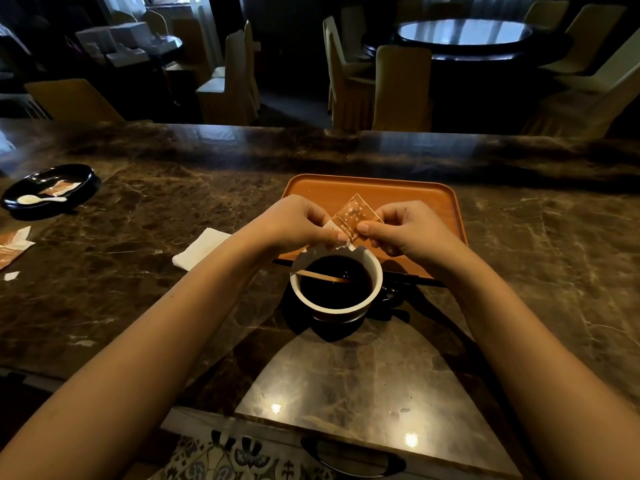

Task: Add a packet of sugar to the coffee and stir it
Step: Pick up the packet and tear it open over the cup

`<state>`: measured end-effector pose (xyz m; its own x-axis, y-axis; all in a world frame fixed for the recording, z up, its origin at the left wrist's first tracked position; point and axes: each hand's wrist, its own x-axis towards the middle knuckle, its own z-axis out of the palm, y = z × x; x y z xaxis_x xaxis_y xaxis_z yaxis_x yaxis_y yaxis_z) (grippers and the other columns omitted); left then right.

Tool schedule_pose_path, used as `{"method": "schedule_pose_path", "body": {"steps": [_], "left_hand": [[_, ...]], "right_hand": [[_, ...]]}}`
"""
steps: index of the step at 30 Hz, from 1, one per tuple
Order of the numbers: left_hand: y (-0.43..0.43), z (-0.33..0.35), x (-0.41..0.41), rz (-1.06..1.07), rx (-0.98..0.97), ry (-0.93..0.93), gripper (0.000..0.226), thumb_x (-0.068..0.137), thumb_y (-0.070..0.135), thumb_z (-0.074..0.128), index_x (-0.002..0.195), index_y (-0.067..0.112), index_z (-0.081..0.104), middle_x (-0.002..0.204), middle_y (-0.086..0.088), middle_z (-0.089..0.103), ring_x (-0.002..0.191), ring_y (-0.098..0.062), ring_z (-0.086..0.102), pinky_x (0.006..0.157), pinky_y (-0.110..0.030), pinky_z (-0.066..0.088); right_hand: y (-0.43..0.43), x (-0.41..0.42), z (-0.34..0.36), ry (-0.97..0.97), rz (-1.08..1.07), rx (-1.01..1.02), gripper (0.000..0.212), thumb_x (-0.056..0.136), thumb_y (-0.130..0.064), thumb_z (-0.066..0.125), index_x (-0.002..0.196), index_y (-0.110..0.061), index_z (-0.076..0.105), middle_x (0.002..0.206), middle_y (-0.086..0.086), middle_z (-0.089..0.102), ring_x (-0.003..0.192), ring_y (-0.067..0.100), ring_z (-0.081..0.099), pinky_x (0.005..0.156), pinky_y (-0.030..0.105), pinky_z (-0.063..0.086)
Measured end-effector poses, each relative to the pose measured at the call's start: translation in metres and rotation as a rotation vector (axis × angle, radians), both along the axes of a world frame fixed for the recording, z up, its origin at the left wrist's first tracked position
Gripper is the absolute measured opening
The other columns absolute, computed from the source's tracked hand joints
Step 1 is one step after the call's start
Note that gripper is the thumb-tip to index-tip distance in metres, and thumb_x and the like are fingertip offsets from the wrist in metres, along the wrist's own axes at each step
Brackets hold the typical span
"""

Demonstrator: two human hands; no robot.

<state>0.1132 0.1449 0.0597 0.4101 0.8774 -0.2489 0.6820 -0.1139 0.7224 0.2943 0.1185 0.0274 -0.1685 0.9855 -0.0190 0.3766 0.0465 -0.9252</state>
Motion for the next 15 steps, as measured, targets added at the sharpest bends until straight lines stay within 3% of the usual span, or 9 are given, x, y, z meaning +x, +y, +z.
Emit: {"method": "schedule_pose_path", "body": {"steps": [12,15], "left_hand": [[-0.0032,0.0037,-0.0006,-0.005,0.035,0.015,0.011,0.078,0.024,0.067,0.068,0.02,0.067,0.07,0.009,0.064,0.069,-0.003,0.057,0.064,-0.019,0.037],[-0.0025,0.0037,-0.0013,-0.014,0.066,0.0,0.005,0.079,0.023,0.066,0.079,0.019,0.068,0.075,0.011,0.065,0.072,-0.002,0.058,0.065,-0.017,0.038]], "right_hand": [[-0.0016,-0.0014,0.0007,0.008,-0.001,-0.008,0.015,0.084,-0.022,0.063,0.075,-0.01,0.065,0.063,0.002,0.061,0.051,0.008,0.049,0.048,0.017,0.039],[-0.0013,0.0001,0.0015,0.075,-0.008,-0.065,0.017,0.083,-0.021,0.063,0.074,-0.008,0.066,0.06,0.0,0.06,0.049,0.008,0.047,0.047,0.017,0.038]]}}
